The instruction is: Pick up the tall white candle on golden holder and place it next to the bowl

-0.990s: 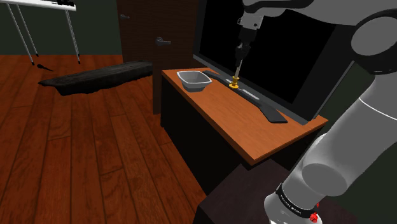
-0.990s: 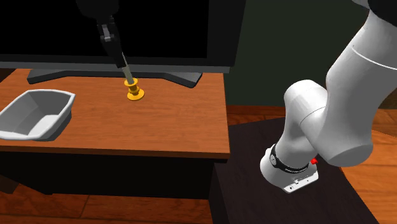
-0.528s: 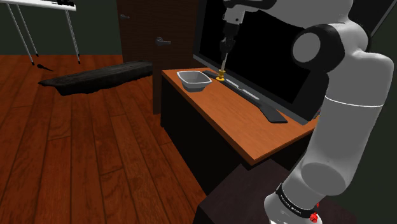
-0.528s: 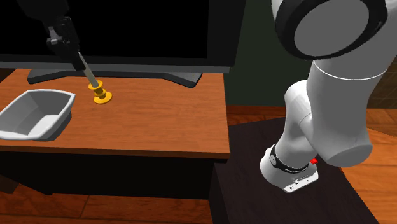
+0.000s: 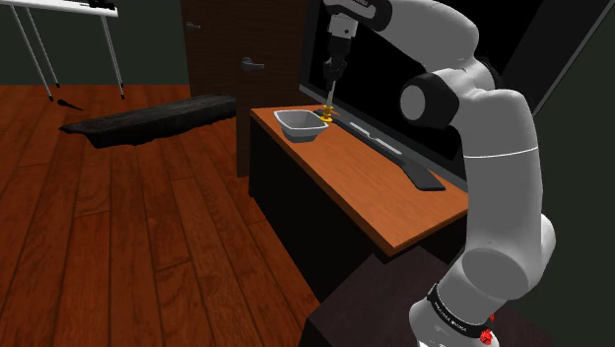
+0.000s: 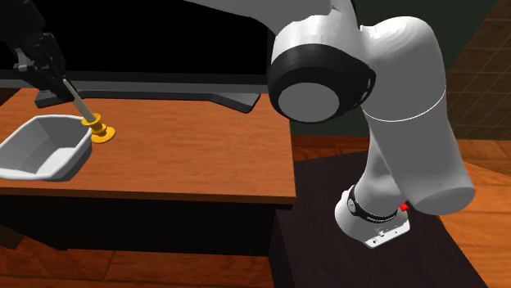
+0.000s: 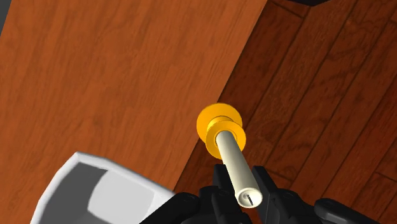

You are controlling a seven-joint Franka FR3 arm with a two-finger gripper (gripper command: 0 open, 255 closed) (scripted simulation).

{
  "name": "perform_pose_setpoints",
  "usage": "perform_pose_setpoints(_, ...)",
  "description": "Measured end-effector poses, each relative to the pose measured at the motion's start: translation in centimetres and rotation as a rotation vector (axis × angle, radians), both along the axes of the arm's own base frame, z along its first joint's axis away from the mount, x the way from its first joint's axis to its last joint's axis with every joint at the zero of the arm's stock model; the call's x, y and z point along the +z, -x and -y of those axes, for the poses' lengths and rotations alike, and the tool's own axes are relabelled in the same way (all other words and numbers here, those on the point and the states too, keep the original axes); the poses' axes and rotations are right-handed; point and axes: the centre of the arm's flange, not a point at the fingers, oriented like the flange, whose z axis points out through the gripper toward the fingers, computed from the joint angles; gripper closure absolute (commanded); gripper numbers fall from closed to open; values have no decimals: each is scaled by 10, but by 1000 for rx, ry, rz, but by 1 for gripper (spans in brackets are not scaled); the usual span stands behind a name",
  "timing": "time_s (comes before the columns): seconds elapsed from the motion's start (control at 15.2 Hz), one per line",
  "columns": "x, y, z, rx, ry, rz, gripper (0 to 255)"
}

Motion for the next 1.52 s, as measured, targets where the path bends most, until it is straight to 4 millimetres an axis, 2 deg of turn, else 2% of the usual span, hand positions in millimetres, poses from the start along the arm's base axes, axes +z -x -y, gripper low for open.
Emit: perform_pose_setpoints(1.52,-120,-2,1,0,0,1,255)
